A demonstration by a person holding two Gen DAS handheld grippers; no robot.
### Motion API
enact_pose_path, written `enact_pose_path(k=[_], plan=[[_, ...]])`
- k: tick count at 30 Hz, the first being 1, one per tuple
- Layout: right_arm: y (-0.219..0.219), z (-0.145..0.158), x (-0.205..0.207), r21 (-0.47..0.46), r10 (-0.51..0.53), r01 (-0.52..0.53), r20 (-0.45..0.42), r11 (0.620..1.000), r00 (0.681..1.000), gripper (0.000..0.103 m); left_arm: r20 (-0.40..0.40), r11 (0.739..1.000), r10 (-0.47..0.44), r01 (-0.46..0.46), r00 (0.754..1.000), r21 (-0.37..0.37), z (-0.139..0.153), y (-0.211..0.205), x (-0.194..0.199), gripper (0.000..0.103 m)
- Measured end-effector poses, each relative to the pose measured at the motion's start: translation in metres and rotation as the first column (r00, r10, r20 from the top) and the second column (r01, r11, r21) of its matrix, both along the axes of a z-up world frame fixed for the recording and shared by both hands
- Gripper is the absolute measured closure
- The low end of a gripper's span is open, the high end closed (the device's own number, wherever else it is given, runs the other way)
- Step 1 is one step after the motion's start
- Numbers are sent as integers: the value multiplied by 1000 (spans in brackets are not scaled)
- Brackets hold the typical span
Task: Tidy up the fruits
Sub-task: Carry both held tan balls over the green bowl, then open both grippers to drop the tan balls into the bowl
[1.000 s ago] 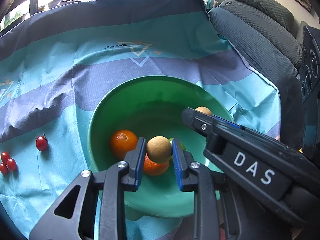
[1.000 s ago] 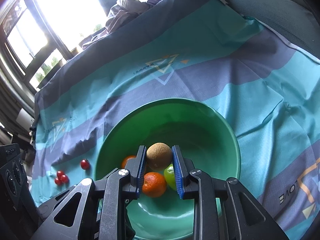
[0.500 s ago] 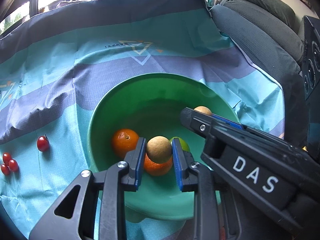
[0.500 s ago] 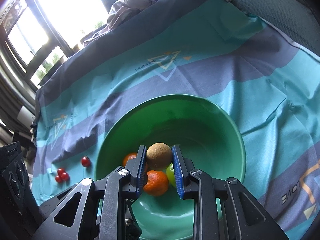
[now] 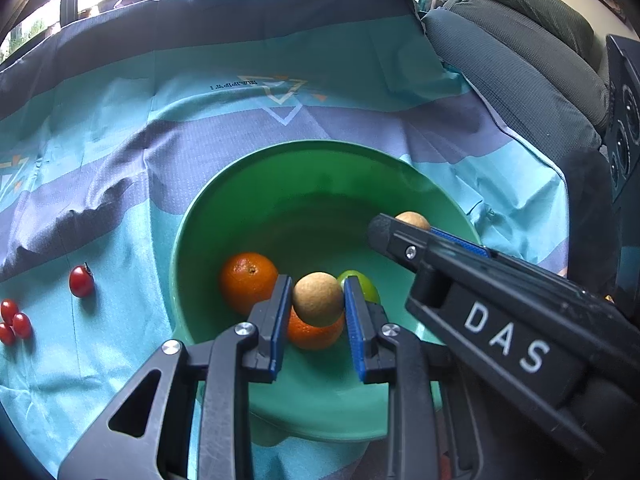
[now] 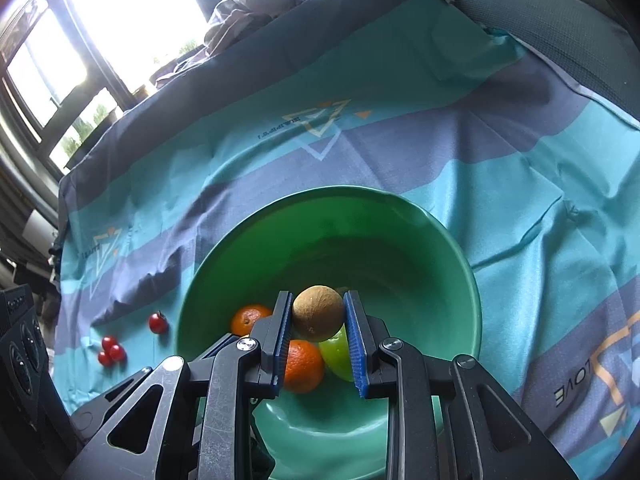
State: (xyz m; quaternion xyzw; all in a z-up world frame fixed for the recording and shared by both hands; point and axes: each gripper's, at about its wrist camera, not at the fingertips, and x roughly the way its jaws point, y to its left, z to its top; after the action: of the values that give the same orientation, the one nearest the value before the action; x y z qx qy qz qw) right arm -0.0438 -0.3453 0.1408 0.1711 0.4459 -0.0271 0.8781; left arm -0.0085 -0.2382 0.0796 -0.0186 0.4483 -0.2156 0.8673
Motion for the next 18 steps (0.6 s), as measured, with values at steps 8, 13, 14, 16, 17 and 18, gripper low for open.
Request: enact_pose_path(k=[8, 13, 14, 16, 17, 18], plan=[[-3, 3, -3, -19, -34, 34, 11, 999, 999, 75, -23, 1000, 3, -4, 1000, -25, 3, 6, -4, 77], [-4, 6, -4, -22, -43, 44, 24, 999, 999, 71, 1, 998, 7, -7, 1000, -61, 18, 24, -14, 66], [-3, 6, -4, -23, -40, 40, 25, 999, 999, 67, 13, 998, 15, -14, 1000, -68, 22, 30, -17, 63], [0, 8, -5, -36, -37, 38, 27, 999, 999, 66, 39, 996, 40, -37, 998, -79, 30, 47, -22, 58], [3, 8, -4, -45, -36, 37, 30, 998, 999, 66, 51, 995, 56, -51, 997, -83, 33, 57, -25, 55], [5, 9, -4, -54, -32, 34, 33, 998, 999, 66, 60, 994, 73, -68, 996, -81, 36, 68, -28, 54]])
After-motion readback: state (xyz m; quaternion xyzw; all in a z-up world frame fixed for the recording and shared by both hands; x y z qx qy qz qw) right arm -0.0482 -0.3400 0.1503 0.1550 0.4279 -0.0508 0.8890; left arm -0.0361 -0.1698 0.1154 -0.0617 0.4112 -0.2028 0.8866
